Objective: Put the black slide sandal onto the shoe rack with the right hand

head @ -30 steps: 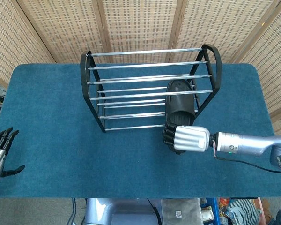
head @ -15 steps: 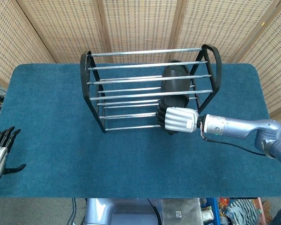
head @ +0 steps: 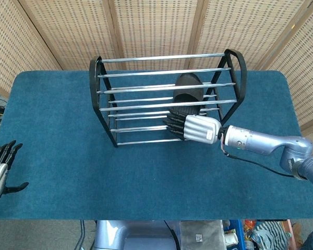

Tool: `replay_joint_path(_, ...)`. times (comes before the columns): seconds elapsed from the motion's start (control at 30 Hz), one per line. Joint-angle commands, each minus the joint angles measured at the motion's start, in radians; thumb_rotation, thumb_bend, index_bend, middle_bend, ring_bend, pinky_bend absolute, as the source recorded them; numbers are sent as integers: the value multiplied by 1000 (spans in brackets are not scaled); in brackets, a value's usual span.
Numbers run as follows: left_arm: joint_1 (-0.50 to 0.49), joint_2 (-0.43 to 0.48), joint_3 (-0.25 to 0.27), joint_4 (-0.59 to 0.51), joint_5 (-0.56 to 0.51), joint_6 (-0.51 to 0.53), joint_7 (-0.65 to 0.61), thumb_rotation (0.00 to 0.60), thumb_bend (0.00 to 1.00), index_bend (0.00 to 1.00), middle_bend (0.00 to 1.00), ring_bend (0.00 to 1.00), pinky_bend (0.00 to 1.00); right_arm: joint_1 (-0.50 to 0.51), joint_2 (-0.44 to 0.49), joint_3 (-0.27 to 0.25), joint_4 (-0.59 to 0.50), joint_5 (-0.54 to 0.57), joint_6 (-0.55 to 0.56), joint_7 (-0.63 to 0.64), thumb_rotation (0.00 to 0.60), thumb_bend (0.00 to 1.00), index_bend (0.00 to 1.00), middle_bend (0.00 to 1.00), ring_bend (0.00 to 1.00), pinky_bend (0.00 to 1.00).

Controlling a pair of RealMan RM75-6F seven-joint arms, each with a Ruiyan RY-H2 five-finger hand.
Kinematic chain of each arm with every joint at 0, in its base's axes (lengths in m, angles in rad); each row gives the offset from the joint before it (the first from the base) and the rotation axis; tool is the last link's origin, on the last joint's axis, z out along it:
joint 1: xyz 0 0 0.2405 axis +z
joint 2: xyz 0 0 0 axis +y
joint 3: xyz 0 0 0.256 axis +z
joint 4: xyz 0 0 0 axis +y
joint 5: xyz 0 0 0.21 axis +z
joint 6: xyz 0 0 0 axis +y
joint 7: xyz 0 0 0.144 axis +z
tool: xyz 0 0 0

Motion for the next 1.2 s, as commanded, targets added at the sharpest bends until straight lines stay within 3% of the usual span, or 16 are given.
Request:
replay_joint_path(0.03, 2, 2, 3, -3, 5, 4, -1, 600, 51, 0, 0, 0, 0, -14, 49, 22, -107, 52, -70, -100, 600, 299, 24, 0, 0, 0)
replay_joint_path(0.23, 8, 5, 7, -5, 15, 15, -10, 600, 52, 0, 0, 0, 0, -49, 106, 29, -223, 70, -71, -188, 600, 297, 24, 0, 0, 0)
replay_joint_path(0.57, 12, 12, 16, -8, 45, 29, -26, 600, 51, 0, 0, 0, 0, -238, 194, 27, -395, 64, 168, -298, 600, 261, 23, 0, 0, 0)
replay_joint_path(0.77, 20, 10, 26, -6, 76, 49, -30, 600, 51, 0, 0, 0, 0, -424, 173, 3, -401, 109, 372, -254, 600, 187, 23, 0, 0, 0)
replay_joint_path(1.0, 36, 0, 38, 4, 112, 86, -26, 600, 51, 0, 0, 0, 0, -659, 90, -33, -359, 253, 551, -107, 600, 32, 0, 0, 0, 0)
replay_joint_path(1.2, 58, -38, 31, 37, 144, 155, -12, 600, 51, 0, 0, 0, 0, -818, 10, -51, -318, 407, 584, 15, 600, 0, 0, 0, 0, 0)
